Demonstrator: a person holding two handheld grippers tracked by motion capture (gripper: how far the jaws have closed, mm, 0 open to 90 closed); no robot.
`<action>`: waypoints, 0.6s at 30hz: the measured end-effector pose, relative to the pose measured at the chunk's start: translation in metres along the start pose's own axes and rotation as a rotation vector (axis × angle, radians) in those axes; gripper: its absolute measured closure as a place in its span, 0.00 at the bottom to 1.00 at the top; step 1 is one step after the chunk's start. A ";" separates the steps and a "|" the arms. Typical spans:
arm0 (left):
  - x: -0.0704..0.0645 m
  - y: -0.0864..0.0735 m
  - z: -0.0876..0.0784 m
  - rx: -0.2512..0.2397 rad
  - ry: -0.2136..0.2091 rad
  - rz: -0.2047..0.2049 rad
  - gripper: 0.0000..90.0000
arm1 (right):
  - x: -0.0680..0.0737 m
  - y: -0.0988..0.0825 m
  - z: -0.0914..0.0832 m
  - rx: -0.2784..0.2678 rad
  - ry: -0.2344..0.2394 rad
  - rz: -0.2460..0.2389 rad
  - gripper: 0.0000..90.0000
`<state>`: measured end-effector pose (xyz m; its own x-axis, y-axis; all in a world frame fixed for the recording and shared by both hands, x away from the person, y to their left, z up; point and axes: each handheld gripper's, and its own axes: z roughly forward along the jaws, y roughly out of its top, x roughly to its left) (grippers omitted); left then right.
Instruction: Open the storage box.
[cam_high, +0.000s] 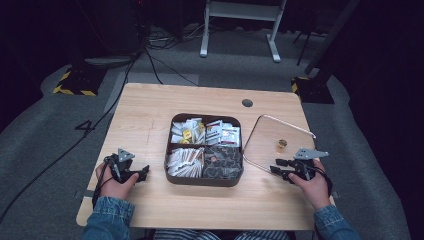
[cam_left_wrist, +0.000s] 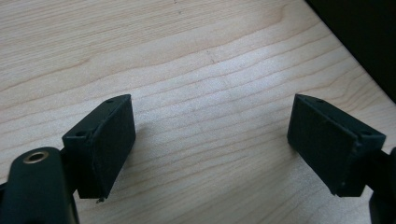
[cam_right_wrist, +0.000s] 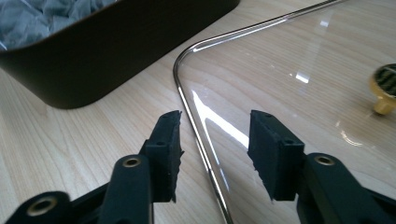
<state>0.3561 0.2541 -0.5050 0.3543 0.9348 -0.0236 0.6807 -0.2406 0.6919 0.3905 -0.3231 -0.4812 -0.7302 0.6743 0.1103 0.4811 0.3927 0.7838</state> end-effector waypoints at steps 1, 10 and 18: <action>0.000 0.000 0.000 0.000 0.000 0.000 0.18 | 0.002 0.000 0.002 0.005 -0.005 -0.013 0.63; 0.000 0.000 -0.001 -0.012 -0.007 -0.003 0.24 | 0.017 -0.003 0.018 0.040 0.030 -0.081 0.64; 0.000 0.000 -0.001 -0.019 -0.001 -0.003 0.29 | 0.023 -0.007 0.030 0.031 0.023 -0.160 0.47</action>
<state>0.3551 0.2547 -0.5043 0.3529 0.9353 -0.0258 0.6696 -0.2332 0.7052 0.3850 -0.2918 -0.5030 -0.8095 0.5871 0.0002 0.3725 0.5133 0.7732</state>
